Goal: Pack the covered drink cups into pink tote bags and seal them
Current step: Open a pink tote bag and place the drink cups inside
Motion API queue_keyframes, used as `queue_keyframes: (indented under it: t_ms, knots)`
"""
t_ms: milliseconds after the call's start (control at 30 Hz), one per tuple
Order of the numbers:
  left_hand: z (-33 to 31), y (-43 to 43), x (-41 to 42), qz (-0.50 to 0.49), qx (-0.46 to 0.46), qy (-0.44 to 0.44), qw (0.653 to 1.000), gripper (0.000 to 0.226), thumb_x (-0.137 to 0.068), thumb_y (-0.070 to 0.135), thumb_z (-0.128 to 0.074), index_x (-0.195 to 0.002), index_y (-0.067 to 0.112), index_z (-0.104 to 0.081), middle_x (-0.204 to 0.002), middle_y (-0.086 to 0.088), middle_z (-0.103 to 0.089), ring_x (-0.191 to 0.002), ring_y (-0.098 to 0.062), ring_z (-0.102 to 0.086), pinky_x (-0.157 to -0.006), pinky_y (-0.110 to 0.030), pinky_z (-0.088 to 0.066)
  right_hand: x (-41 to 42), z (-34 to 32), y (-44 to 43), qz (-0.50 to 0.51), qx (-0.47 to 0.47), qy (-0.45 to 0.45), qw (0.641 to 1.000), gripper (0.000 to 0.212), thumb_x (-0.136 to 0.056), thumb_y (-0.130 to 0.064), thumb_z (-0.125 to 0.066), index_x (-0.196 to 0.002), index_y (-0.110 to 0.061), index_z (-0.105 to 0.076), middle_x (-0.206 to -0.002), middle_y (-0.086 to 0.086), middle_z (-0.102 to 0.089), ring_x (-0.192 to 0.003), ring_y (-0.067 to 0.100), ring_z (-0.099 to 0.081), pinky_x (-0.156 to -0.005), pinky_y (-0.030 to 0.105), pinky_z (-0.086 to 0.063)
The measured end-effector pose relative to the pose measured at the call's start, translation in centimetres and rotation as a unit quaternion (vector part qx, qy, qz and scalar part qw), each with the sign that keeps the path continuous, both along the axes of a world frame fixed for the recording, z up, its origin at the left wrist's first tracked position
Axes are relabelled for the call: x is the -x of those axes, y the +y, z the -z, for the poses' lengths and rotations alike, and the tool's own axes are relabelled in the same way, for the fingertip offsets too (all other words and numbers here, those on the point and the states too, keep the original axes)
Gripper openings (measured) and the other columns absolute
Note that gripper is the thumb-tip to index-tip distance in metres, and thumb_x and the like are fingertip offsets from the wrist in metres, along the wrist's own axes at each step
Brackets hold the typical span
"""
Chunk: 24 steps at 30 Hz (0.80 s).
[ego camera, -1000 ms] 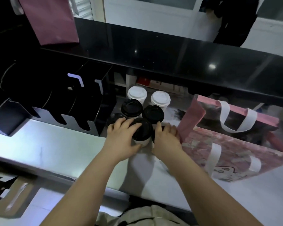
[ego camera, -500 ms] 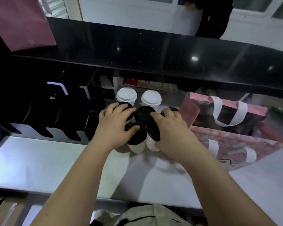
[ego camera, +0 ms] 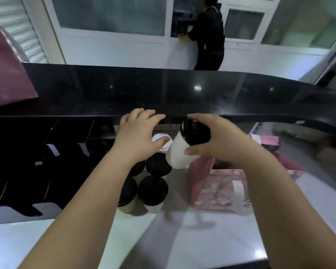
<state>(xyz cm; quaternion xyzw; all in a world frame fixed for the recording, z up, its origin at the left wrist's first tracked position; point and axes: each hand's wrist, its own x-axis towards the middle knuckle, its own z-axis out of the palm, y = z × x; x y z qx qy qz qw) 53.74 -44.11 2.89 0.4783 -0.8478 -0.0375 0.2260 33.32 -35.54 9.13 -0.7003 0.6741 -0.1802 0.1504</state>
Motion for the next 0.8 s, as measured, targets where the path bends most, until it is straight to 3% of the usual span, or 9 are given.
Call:
queue_keyframes:
  t_ms: [233,467,600,700,767,800]
  knots:
    - [-2.0,0.3,5.6,0.129,0.009,0.013,0.992,0.061,-0.09,0.052,-0.057,-0.146,0.032,-0.042,-0.151,0.004,-0.04,-0.14,-0.02,-0.027,-0.112,-0.045,-0.024,8.1,-3.2,4.3,0.158,0.072,-0.037,0.984,0.085,-0.05,-0.054,-0.08,-0.128,-0.05,-0.048,-0.118,-0.021,-0.052,-0.105,0.006,-0.05,-0.086,0.029,-0.04]
    - [-2.0,2.7,13.6,0.287,-0.053,0.008,0.956,0.053,-0.089,0.045,-0.064,-0.136,0.025,-0.055,-0.135,0.004,-0.056,-0.126,-0.016,-0.047,-0.102,-0.038,-0.044,13.3,-2.2,8.1,0.249,0.066,0.005,0.966,0.086,-0.056,-0.044,-0.088,-0.132,-0.043,-0.048,-0.125,-0.011,-0.054,-0.108,0.012,-0.051,-0.092,0.032,-0.042]
    - [-0.8,3.0,17.3,0.316,-0.08,-0.053,0.944,0.063,-0.081,0.06,-0.066,-0.132,0.025,-0.057,-0.126,0.0,-0.06,-0.115,-0.02,-0.052,-0.09,-0.035,-0.048,14.9,-1.1,8.6,0.247,0.043,0.015,0.968,0.086,-0.055,-0.044,-0.088,-0.132,-0.041,-0.049,-0.123,-0.012,-0.051,-0.107,0.011,-0.049,-0.09,0.028,-0.038]
    - [-0.1,2.8,18.4,0.329,-0.117,-0.051,0.936,0.071,-0.066,0.076,-0.068,-0.122,0.034,-0.06,-0.117,0.009,-0.063,-0.105,-0.016,-0.054,-0.083,-0.034,-0.05,15.7,-0.3,8.2,0.23,0.026,0.021,0.973,0.085,-0.056,-0.043,-0.087,-0.132,-0.039,-0.049,-0.121,-0.016,-0.047,-0.107,0.01,-0.047,-0.09,0.029,-0.039]
    - [0.4,2.7,18.8,0.329,-0.126,-0.056,0.934,0.082,-0.059,0.083,-0.065,-0.126,0.037,-0.055,-0.122,0.011,-0.061,-0.11,-0.015,-0.054,-0.086,-0.032,-0.049,16.1,0.3,7.7,0.218,0.015,0.033,0.975,0.082,-0.059,-0.043,-0.087,-0.131,-0.038,-0.048,-0.117,-0.017,-0.044,-0.104,0.011,-0.046,-0.086,0.029,-0.04]
    - [0.8,2.6,19.0,0.321,-0.116,-0.074,0.937,0.095,-0.056,0.088,-0.062,-0.133,0.033,-0.05,-0.133,0.008,-0.056,-0.12,-0.018,-0.05,-0.095,-0.034,-0.045,16.2,0.7,7.4,0.212,0.008,0.039,0.976,0.082,-0.06,-0.043,-0.087,-0.131,-0.038,-0.047,-0.117,-0.016,-0.043,-0.103,0.012,-0.045,-0.084,0.029,-0.04]
